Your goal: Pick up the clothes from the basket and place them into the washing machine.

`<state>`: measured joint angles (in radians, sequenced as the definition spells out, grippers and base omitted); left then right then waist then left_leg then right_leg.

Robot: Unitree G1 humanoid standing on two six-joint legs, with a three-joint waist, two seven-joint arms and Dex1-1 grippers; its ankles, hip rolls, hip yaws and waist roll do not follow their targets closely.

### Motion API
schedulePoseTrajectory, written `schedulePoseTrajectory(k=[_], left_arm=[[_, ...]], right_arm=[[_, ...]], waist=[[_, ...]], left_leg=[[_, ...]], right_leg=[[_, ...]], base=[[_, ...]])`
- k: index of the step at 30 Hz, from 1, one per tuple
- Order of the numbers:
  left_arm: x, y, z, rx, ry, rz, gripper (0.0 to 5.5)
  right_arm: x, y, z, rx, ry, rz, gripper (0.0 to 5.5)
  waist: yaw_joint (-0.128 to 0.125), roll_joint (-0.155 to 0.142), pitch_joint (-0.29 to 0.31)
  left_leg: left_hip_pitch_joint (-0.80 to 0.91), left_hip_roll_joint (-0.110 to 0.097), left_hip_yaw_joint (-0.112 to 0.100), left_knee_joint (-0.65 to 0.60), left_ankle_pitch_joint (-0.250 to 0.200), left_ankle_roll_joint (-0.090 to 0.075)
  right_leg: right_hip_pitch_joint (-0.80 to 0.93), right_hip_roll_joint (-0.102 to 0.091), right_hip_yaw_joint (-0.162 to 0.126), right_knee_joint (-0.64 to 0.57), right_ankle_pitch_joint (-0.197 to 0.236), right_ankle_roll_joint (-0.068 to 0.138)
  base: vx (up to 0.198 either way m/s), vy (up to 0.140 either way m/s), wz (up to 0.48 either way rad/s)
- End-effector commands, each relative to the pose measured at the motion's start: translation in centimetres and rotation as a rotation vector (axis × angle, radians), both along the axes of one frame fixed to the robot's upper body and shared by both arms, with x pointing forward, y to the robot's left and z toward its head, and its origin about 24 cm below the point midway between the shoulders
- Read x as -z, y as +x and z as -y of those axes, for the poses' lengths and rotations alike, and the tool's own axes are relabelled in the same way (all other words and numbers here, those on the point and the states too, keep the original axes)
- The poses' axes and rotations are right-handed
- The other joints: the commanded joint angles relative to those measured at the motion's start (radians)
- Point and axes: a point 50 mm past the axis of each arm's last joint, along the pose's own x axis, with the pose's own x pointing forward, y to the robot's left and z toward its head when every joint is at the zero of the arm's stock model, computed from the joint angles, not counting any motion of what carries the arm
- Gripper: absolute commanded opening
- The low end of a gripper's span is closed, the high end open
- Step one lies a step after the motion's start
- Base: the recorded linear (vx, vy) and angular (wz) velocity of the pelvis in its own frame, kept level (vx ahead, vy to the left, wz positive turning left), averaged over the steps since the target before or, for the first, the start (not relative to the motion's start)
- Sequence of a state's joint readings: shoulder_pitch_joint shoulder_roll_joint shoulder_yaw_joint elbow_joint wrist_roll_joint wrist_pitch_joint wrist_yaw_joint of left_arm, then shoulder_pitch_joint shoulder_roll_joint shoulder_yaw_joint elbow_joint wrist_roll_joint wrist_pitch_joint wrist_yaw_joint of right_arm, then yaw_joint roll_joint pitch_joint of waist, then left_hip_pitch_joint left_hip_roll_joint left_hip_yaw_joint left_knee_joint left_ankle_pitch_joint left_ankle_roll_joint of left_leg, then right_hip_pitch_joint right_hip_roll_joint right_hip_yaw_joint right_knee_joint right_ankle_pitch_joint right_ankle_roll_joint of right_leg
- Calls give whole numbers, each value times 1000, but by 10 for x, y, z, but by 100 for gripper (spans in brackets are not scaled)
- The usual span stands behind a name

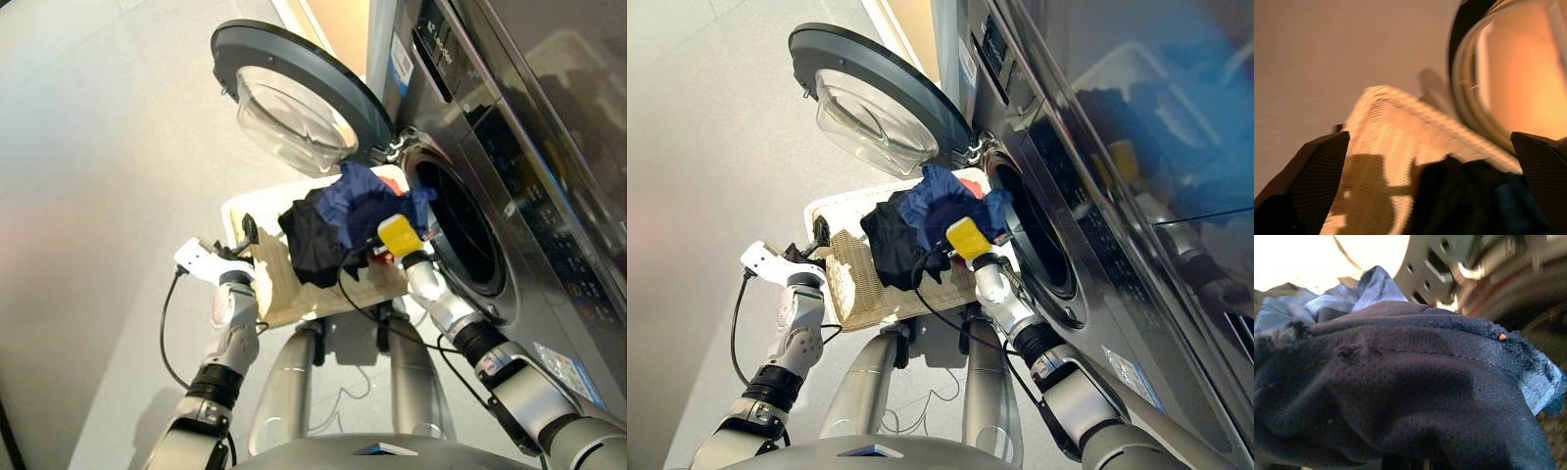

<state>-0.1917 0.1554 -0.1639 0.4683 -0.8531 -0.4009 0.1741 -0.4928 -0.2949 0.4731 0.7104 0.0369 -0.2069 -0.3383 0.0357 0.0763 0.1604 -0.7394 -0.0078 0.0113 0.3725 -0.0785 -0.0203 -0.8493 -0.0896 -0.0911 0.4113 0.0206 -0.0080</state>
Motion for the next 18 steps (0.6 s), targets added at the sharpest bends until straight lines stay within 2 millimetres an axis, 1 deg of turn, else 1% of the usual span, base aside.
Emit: schedulePoseTrajectory(k=[1, 5, 8, 10, 13, 14, 17, 18], left_arm=[[-6, 4, -8, 0, 105, 24, 550], [6, 4, 0, 57, 136, -32, 550], [9, 4, 2, 87, 173, -52, 550], [6, 5, 2, 102, 198, -40, 550], [2, 6, 2, 123, 232, -25, 550], [1, 7, 2, 129, 246, -19, 550], [-2, 7, 0, 155, 299, -10, 550], [-1, 6, -1, 159, 311, -13, 550]], right_arm=[[-27, 12, -9, 15, 198, 102, 0], [-35, 23, 0, 100, 389, 93, 0], [-47, 32, 10, 155, 503, 119, 0], [-57, 39, 20, 208, 595, 142, 0], [-79, 50, 34, 274, 719, 210, 0], [-84, 53, 38, 295, 739, 225, 0], [-108, 62, 56, 377, 876, 307, 0], [-120, 64, 63, 402, 919, 346, 0]], waist=[[18, 2, 1], [25, 14, 20], [32, 24, 32], [36, 33, 39], [43, 47, 53], [48, 51, 54], [57, 66, 61], [60, 70, 63]], left_leg=[[-68, -31, 8, -10, 35, 36], [-104, -34, 8, -2, 41, 35], [-142, -34, 8, 11, 42, 34], [-165, -32, 5, 25, 39, 34], [-215, -29, 5, 64, 30, 34], [-231, -29, 6, 76, 26, 34], [-280, -27, 5, 121, 10, 34], [-298, -25, 7, 138, 3, 34]], right_leg=[[38, 13, 1, -80, 6, 58], [3, 5, -5, -66, 5, 57], [-34, 4, -5, -48, 3, 55], [-60, 3, -3, -31, -2, 53], [-113, 2, -1, 11, -14, 49], [-128, 1, -1, 24, -18, 48], [-183, 3, 7, 78, -35, 44], [-203, 4, 10, 95, -40, 43]], base=[[0, 0, 0], [0, 0, 0], [0, 0, 0], [0, 0, 0], [0, 0, 0], [0, 0, 0], [0, 0, 0], [0, 0, 0]])
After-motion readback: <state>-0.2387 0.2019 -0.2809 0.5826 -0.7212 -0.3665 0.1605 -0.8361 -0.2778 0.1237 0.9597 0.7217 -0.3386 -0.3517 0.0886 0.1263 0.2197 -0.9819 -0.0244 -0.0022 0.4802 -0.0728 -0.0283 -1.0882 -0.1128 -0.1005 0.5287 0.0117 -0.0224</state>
